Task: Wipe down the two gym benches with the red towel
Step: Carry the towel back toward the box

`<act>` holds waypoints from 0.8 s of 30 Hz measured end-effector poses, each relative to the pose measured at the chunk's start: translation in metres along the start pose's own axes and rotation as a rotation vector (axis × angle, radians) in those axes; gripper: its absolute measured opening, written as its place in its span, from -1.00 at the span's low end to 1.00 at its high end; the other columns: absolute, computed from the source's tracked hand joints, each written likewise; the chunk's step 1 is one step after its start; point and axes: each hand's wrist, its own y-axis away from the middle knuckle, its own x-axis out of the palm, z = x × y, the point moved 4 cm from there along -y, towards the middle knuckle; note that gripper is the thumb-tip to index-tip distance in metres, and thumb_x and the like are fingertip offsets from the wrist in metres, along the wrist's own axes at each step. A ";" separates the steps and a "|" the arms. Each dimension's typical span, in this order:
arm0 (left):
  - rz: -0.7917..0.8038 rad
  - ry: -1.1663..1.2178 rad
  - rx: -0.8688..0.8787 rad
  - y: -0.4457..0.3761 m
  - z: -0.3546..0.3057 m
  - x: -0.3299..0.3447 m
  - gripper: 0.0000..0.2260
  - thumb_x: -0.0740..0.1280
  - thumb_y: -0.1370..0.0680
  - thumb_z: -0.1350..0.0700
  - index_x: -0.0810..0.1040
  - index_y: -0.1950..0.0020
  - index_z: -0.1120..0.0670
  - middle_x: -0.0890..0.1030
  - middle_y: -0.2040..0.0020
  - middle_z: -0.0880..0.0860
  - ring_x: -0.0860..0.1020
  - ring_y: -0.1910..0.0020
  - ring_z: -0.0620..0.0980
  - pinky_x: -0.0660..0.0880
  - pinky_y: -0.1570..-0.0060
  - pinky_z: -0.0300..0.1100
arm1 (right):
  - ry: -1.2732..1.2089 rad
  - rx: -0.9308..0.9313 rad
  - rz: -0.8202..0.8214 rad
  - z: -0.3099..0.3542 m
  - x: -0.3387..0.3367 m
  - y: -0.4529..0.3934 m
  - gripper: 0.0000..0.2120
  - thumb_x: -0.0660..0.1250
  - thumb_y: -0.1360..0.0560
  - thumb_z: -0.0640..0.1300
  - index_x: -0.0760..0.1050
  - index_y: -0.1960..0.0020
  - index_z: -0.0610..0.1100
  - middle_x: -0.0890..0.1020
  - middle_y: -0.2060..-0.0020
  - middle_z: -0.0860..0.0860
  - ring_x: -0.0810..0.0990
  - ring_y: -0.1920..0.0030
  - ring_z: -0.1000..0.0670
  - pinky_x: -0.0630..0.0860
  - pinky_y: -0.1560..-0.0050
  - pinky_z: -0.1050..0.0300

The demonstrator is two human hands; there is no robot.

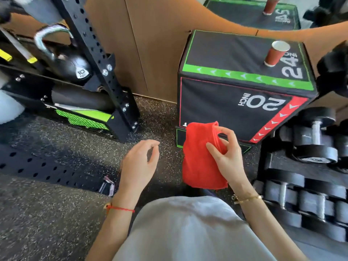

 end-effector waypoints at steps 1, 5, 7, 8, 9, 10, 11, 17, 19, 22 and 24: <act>0.008 -0.003 0.010 -0.010 0.003 0.000 -0.78 0.23 -0.63 0.05 0.59 -0.22 0.00 0.64 -0.14 -0.10 0.57 -0.15 -0.10 0.52 -0.19 -0.07 | 0.000 0.005 -0.014 0.000 0.004 -0.008 -0.62 0.42 -0.48 -0.20 0.41 -0.18 0.12 0.72 0.12 0.06 0.69 0.10 0.09 0.60 0.06 0.04; 0.019 0.015 0.033 -0.055 0.012 0.002 -0.79 0.23 -0.63 0.06 0.59 -0.21 -0.01 0.63 -0.13 -0.11 0.57 -0.12 -0.12 0.50 -0.15 -0.18 | -0.023 0.029 -0.050 -0.003 0.016 -0.044 -0.63 0.41 -0.48 -0.19 0.41 -0.19 0.14 0.72 0.11 0.06 0.69 0.09 0.06 0.61 0.05 -0.01; 0.034 0.020 0.044 -0.079 0.014 0.004 -0.79 0.22 -0.63 0.06 0.59 -0.21 -0.01 0.63 -0.12 -0.12 0.57 -0.11 -0.15 0.46 -0.11 -0.26 | -0.034 0.034 -0.055 -0.002 0.021 -0.064 -0.63 0.40 -0.49 -0.18 0.40 -0.20 0.13 0.72 0.12 0.02 0.69 0.09 0.01 0.61 0.03 -0.08; 0.041 0.023 0.047 -0.092 0.014 0.005 -0.79 0.22 -0.63 0.05 0.58 -0.20 -0.02 0.63 -0.12 -0.13 0.56 -0.10 -0.16 0.44 -0.08 -0.28 | -0.038 0.031 -0.062 -0.001 0.023 -0.075 -0.63 0.40 -0.49 -0.18 0.40 -0.20 0.12 0.72 0.12 0.00 0.69 0.10 0.00 0.61 0.03 -0.08; 0.046 0.026 0.054 -0.104 0.014 0.006 -0.79 0.22 -0.63 0.04 0.58 -0.21 -0.03 0.63 -0.12 -0.14 0.56 -0.10 -0.18 0.43 -0.06 -0.30 | -0.039 0.027 -0.074 0.000 0.024 -0.087 -0.63 0.40 -0.49 -0.17 0.40 -0.20 0.11 0.72 0.13 0.00 0.69 0.11 0.01 0.61 0.04 -0.08; 0.049 0.030 0.062 -0.118 0.013 0.007 -0.79 0.22 -0.63 0.04 0.58 -0.21 -0.04 0.63 -0.11 -0.15 0.55 -0.09 -0.19 0.42 -0.05 -0.31 | -0.039 0.024 -0.088 0.001 0.026 -0.100 -0.63 0.40 -0.48 -0.17 0.41 -0.20 0.11 0.72 0.13 0.00 0.69 0.12 0.02 0.61 0.05 -0.06; 0.050 0.034 0.069 -0.131 0.011 0.009 -0.79 0.22 -0.63 0.03 0.58 -0.21 -0.04 0.62 -0.11 -0.15 0.55 -0.09 -0.20 0.41 -0.04 -0.32 | -0.036 0.022 -0.102 0.003 0.027 -0.114 -0.63 0.40 -0.47 -0.15 0.41 -0.20 0.12 0.72 0.14 0.01 0.69 0.13 0.03 0.61 0.07 -0.04; 0.055 0.053 0.112 -0.226 -0.002 0.022 -0.79 0.22 -0.63 0.04 0.59 -0.21 -0.03 0.62 -0.10 -0.16 0.55 -0.10 -0.21 0.41 -0.09 -0.35 | -0.028 0.010 -0.164 0.010 0.025 -0.217 -0.64 0.40 -0.45 -0.12 0.42 -0.18 0.15 0.72 0.16 0.00 0.68 0.14 -0.01 0.60 0.04 -0.15; 0.049 0.061 0.119 -0.259 -0.011 0.027 -0.79 0.23 -0.63 0.05 0.60 -0.19 -0.02 0.63 -0.09 -0.15 0.56 -0.10 -0.19 0.44 -0.10 -0.31 | -0.041 -0.008 -0.170 0.015 0.023 -0.257 -0.64 0.40 -0.45 -0.12 0.42 -0.18 0.13 0.71 0.14 -0.03 0.68 0.12 -0.05 0.58 0.02 -0.17; 0.034 0.076 0.134 -0.306 -0.023 0.035 -0.80 0.24 -0.62 0.08 0.61 -0.17 0.01 0.64 -0.08 -0.14 0.56 -0.09 -0.17 0.47 -0.11 -0.27 | -0.063 -0.036 -0.173 0.018 0.021 -0.315 -0.66 0.39 -0.46 -0.14 0.41 -0.19 0.06 0.71 0.15 -0.05 0.66 0.18 0.00 0.59 0.13 -0.07; 0.025 0.085 0.133 -0.335 -0.030 0.042 -0.81 0.25 -0.62 0.10 0.61 -0.17 0.01 0.64 -0.08 -0.13 0.57 -0.10 -0.16 0.48 -0.13 -0.25 | -0.064 -0.056 -0.170 0.019 0.021 -0.353 -0.66 0.38 -0.47 -0.15 0.40 -0.20 0.04 0.70 0.18 -0.03 0.64 0.23 0.06 0.55 0.24 0.09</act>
